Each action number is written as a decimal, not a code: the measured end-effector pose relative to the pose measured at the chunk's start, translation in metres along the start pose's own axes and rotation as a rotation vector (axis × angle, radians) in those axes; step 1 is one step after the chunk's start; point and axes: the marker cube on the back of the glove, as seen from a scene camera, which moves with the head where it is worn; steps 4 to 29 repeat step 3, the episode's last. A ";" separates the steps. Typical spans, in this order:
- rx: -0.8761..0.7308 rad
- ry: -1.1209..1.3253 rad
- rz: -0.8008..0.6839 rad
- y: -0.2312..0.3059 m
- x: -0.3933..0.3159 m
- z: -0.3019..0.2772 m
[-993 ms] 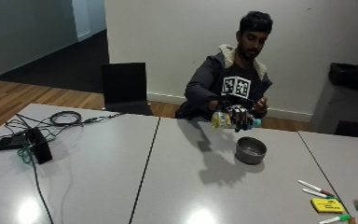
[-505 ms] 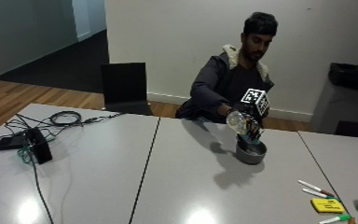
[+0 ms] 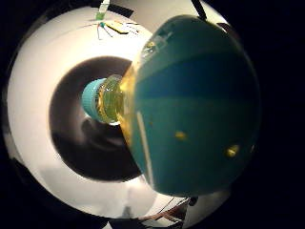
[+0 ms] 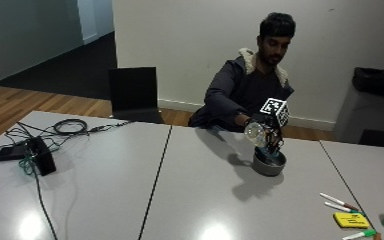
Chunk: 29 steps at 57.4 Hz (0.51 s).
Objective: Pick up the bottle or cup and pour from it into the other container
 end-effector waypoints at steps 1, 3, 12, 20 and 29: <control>0.022 0.000 -0.026 -0.003 0.006 0.004; 0.031 0.001 -0.036 -0.005 0.010 0.007; 0.031 0.001 -0.036 -0.005 0.010 0.007; 0.031 0.001 -0.036 -0.005 0.010 0.007; 0.031 0.001 -0.036 -0.005 0.010 0.007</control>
